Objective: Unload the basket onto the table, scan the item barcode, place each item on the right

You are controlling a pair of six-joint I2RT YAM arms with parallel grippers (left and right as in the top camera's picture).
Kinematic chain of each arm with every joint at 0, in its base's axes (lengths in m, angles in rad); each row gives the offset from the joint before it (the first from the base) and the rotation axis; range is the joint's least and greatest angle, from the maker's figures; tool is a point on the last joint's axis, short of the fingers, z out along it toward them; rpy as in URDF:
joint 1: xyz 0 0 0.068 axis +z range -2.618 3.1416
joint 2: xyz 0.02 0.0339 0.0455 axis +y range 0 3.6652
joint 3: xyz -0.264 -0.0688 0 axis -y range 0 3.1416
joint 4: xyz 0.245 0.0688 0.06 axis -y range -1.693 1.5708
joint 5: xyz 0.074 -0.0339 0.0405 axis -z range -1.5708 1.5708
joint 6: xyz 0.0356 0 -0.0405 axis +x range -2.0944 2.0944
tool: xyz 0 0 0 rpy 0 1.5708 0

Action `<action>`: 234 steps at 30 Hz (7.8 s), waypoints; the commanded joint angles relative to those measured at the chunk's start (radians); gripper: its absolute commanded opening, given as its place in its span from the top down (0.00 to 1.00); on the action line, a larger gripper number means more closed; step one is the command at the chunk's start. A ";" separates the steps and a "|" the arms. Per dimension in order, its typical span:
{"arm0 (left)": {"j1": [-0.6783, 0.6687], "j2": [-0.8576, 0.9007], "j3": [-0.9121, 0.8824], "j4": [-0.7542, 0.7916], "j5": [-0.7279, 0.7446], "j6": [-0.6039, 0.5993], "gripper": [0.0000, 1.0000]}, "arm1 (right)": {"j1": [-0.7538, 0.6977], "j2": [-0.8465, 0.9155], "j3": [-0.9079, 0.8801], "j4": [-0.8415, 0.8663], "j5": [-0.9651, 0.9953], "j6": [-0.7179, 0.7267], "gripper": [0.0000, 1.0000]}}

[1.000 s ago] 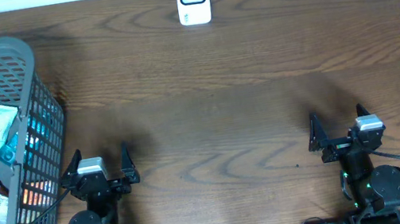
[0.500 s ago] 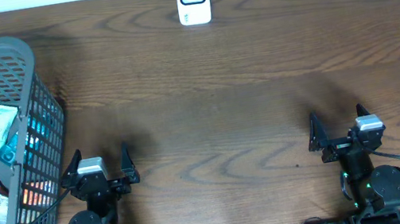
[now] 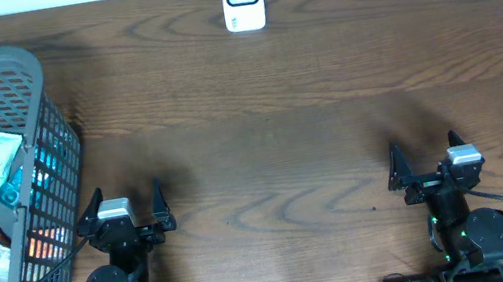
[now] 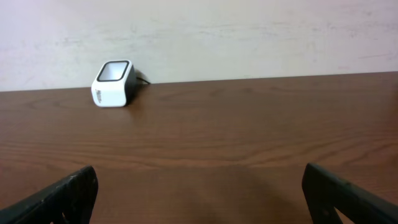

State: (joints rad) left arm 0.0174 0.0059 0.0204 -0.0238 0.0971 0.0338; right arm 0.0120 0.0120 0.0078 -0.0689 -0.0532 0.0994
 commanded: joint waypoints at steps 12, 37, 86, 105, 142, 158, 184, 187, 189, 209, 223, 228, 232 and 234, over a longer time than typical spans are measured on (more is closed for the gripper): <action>-0.003 -0.002 -0.016 -0.024 0.026 0.007 0.02 | 0.008 -0.004 -0.002 -0.002 0.002 0.012 0.01; -0.003 -0.001 0.098 0.093 0.210 -0.276 0.02 | 0.008 -0.005 -0.002 -0.002 0.002 0.012 0.01; 0.230 1.014 1.469 -0.807 0.170 -0.383 0.02 | 0.008 -0.004 -0.002 -0.002 0.002 0.012 0.01; 0.923 1.352 1.658 -1.315 -0.121 -0.476 0.02 | 0.008 -0.004 -0.002 -0.002 0.002 0.012 0.01; 1.008 1.574 1.180 -0.708 -0.222 0.027 0.02 | 0.008 -0.004 -0.002 -0.002 0.002 0.012 0.01; 1.047 1.711 1.171 -0.674 -0.049 0.006 0.02 | 0.008 -0.004 -0.002 -0.002 0.002 0.012 0.01; 1.046 1.500 1.457 -0.803 0.185 -0.342 0.93 | 0.008 -0.004 -0.002 -0.002 0.002 0.012 0.01; 1.046 1.357 1.507 -0.758 0.185 -0.474 0.93 | 0.008 -0.004 -0.002 -0.002 0.002 0.012 0.01; 1.046 1.270 1.514 -0.694 0.219 -0.572 0.93 | 0.008 -0.005 -0.002 -0.002 0.002 0.012 0.01; -0.024 1.167 1.455 -0.699 0.488 -0.314 0.93 | 0.008 -0.004 -0.002 -0.002 0.002 0.012 0.01; -0.325 1.682 1.454 -0.761 0.119 -0.237 0.93 | 0.008 -0.005 -0.002 -0.002 0.002 0.012 0.01; -0.325 1.822 1.454 -0.745 0.119 -0.348 0.93 | 0.008 -0.004 -0.002 -0.002 0.002 0.012 0.01; -0.325 1.884 1.454 -0.722 0.119 -0.465 0.92 | 0.008 -0.005 -0.002 -0.002 0.002 0.012 0.01; -0.325 1.904 1.454 -0.699 0.119 -0.500 0.92 | 0.008 -0.004 -0.002 -0.002 0.002 0.012 0.01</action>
State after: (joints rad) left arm -0.3096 1.9022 1.4715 -0.7414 0.2287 -0.3687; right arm 0.0120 0.0124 0.0078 -0.0689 -0.0528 0.0994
